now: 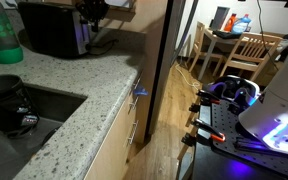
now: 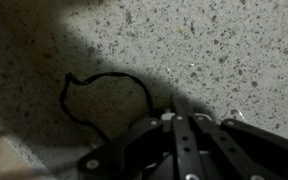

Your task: Press the lever down on the toaster

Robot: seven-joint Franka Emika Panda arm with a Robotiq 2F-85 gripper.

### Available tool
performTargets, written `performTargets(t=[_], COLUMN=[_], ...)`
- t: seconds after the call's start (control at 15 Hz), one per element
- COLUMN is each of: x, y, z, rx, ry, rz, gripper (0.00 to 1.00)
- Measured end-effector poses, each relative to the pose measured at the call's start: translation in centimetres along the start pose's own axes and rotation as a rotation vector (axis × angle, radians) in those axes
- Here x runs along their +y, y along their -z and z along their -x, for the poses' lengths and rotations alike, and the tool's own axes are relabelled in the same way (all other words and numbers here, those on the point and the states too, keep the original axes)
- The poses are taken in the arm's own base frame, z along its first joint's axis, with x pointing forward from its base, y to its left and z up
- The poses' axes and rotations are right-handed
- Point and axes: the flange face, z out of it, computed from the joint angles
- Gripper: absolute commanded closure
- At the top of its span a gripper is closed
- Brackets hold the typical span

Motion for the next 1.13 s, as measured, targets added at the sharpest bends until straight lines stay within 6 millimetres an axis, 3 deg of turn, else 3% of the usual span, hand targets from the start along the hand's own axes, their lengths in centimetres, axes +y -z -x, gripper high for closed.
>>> performTargets(t=[0.6,0.73,0.8,0.93,1.13], x=[-0.3,-0.3,-0.3,-0.3,-0.4], y=[1.5,1.8,2.0,2.5,2.8], z=[3.5,4.0,4.2,4.4,4.6], rx=[-0.017,-0.017,-0.016,-0.011,-0.007], ry=[0.023,0.025,0.026,0.028,0.029], rz=[-0.003,-0.003,-0.004,-0.006,-0.007], gripper=[0.99,0.72,0.92,0.76,0.72])
